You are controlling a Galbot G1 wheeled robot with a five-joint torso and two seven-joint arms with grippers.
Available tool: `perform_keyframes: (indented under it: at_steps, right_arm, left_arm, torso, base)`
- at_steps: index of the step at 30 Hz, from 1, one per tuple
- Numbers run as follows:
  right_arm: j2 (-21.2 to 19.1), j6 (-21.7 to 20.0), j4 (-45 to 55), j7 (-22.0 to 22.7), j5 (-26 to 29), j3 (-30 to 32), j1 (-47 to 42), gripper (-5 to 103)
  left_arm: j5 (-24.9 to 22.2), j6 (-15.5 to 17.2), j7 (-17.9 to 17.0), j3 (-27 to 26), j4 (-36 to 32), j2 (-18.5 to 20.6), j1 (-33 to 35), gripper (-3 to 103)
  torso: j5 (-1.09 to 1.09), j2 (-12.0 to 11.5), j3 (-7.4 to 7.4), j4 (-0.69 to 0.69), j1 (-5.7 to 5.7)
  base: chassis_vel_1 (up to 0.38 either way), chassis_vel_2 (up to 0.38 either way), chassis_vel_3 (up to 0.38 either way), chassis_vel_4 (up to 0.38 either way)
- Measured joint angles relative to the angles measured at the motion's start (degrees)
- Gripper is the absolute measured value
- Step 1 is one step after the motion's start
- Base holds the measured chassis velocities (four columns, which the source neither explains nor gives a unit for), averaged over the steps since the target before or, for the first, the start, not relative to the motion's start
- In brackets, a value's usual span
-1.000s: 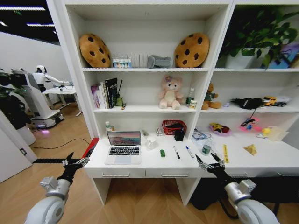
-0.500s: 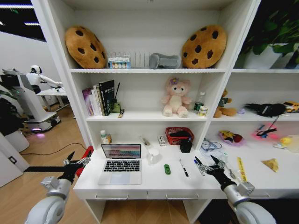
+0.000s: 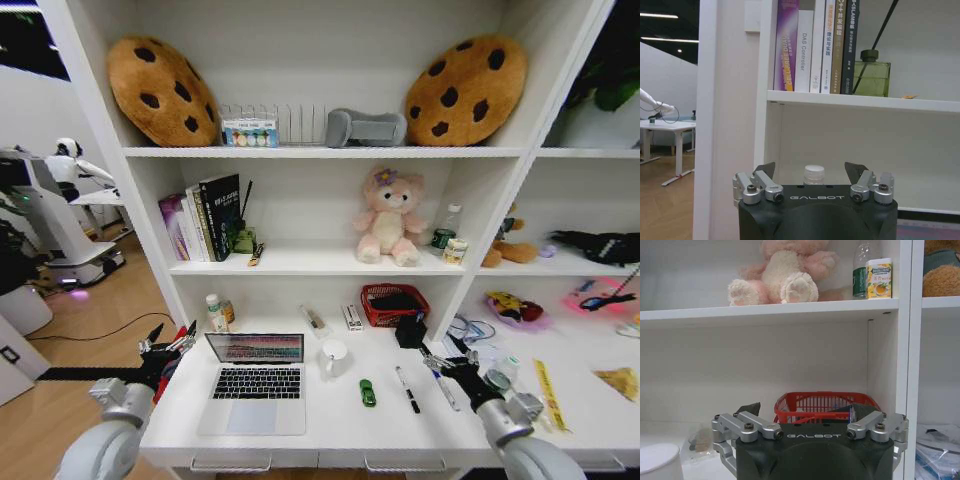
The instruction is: Organize the objects on the table.
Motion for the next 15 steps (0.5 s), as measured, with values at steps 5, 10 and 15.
perform_keyframes:
  at_steps: [5,10,15]
  right_arm:
    - [1.13,0.96,-0.88,-0.08,-1.16,-0.82,-0.85,100]
    - [2.13,1.76,-1.44,-0.17,-1.49,-1.04,-1.25,100]
    - [2.5,2.53,-2.61,-0.2,-1.48,-0.99,-1.47,100]
  left_arm:
    - [-0.02,1.02,1.31,0.12,-1.3,8.71,1.37,59]
    - [-1.66,1.44,2.06,1.45,-1.39,22.19,1.41,43]
    - [-4.34,2.41,1.95,7.7,-1.1,32.94,-2.35,21]
  torso:
    - [0.02,0.03,-0.01,0.01,-0.05]
    - [0.04,0.02,0.0,0.0,-0.02]
    - [0.02,0.01,0.01,-0.01,0.02]
  base:
    - [0.014,-0.024,-0.034,0.025]
    - [0.0,0.0,0.0,0.0]
    - [0.0,0.0,0.0,0.0]
